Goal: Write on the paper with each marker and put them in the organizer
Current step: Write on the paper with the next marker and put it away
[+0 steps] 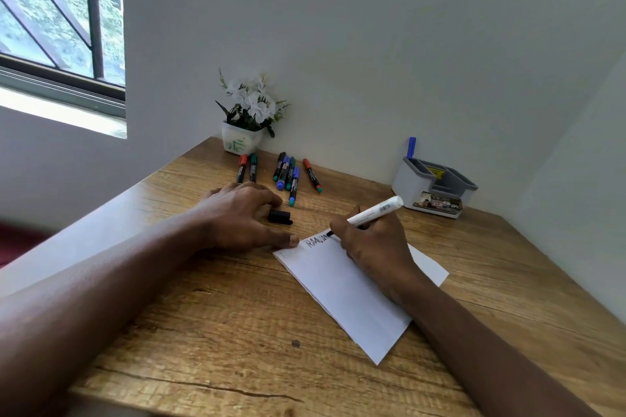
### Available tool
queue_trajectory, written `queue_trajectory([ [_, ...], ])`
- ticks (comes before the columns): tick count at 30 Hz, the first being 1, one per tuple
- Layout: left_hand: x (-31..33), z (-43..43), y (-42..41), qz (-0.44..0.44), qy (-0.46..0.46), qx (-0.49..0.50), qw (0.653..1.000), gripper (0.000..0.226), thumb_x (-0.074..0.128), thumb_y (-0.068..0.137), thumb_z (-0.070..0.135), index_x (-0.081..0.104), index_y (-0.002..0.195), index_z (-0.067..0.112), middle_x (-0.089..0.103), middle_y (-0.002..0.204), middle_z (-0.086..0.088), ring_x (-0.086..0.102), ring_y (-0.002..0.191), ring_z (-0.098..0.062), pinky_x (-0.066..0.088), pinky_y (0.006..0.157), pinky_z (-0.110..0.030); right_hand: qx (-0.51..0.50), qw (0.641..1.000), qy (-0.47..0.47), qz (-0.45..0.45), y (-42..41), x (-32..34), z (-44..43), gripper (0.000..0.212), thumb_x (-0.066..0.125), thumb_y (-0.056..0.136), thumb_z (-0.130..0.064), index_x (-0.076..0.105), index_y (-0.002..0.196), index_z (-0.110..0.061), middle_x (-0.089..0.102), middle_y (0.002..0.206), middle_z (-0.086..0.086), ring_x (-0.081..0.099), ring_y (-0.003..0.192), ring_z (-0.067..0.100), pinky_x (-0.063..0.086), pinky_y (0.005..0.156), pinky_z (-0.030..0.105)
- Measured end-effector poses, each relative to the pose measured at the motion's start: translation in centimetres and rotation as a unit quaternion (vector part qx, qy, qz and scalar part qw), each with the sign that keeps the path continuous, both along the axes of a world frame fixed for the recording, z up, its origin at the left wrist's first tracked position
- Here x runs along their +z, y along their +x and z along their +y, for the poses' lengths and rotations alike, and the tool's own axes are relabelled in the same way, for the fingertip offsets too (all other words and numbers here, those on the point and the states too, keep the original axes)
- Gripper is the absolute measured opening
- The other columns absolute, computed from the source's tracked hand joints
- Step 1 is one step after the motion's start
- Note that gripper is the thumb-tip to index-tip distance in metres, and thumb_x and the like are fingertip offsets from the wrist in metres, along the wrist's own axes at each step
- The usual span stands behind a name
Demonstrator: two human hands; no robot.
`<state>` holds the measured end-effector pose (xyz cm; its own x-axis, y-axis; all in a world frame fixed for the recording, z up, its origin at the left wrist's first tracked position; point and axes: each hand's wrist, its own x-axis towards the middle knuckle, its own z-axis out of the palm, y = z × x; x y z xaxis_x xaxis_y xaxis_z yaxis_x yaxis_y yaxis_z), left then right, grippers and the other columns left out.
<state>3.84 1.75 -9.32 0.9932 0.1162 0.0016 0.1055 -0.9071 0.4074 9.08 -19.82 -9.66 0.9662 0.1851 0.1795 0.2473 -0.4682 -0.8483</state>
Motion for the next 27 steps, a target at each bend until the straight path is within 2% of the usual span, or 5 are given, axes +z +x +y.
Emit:
queue_trajectory([
  [6, -0.4, 0.3, -0.2, -0.022, -0.001, -0.013, 1.0, 0.08, 0.058, 0.076, 0.082, 0.046, 0.144, 0.044, 0.035, 0.159, 0.012, 0.03, 0.147, -0.019, 0.026, 0.12, -0.052, 0.018, 0.983, 0.16, 0.088, 0.2, 0.4, -0.7, 0.011, 0.075, 0.087, -0.016, 0.07, 0.088, -0.006, 0.067, 0.062, 0.001, 0.058, 0.051, 0.005, 0.041, 0.043, 0.018],
  [12, -0.7, 0.5, -0.2, -0.145, -0.028, -0.031, 0.989, 0.021, 0.07, 0.088, 0.05, 0.071, 0.108, 0.046, 0.063, 0.126, 0.02, 0.056, 0.12, -0.004, 0.049, 0.102, -0.04, 0.109, 0.964, 0.208, 0.121, 0.7, 1.4, -1.0, 0.015, 0.068, 0.091, -0.023, 0.079, 0.099, -0.016, 0.078, 0.085, 0.005, 0.064, 0.075, 0.014, 0.039, 0.049, 0.023],
  [16, -0.6, 0.6, -0.6, -0.208, -0.161, -0.034, 0.964, 0.021, 0.074, 0.089, 0.038, 0.074, 0.11, 0.043, 0.073, 0.109, 0.021, 0.065, 0.106, 0.003, 0.054, 0.096, -0.039, 0.183, 0.947, 0.24, 0.106, 0.5, 1.9, -1.2, 0.022, 0.058, 0.097, -0.021, 0.078, 0.106, -0.018, 0.078, 0.086, 0.007, 0.064, 0.075, 0.013, 0.04, 0.053, 0.024],
  [21, 0.1, -0.9, -1.2, -0.219, -0.299, -0.099, 0.923, 0.026, 0.073, 0.089, 0.024, 0.075, 0.115, 0.025, 0.078, 0.102, 0.002, 0.071, 0.097, -0.01, 0.054, 0.088, -0.028, 0.199, 0.947, 0.243, 0.071, 0.0, 1.9, -1.2, 0.013, 0.061, 0.096, -0.014, 0.073, 0.091, -0.015, 0.078, 0.086, 0.012, 0.065, 0.075, 0.015, 0.042, 0.052, 0.025],
  [27, 0.3, -1.0, -1.4, -0.205, -0.334, -0.129, 0.911, 0.024, 0.072, 0.089, 0.029, 0.076, 0.112, 0.031, 0.074, 0.097, -0.012, 0.066, 0.084, -0.019, 0.054, 0.076, -0.033, 0.212, 0.943, 0.239, 0.092, -0.2, 1.9, -1.2, 0.014, 0.06, 0.097, -0.016, 0.072, 0.099, -0.008, 0.079, 0.085, 0.011, 0.067, 0.07, 0.011, 0.045, 0.053, 0.024],
])
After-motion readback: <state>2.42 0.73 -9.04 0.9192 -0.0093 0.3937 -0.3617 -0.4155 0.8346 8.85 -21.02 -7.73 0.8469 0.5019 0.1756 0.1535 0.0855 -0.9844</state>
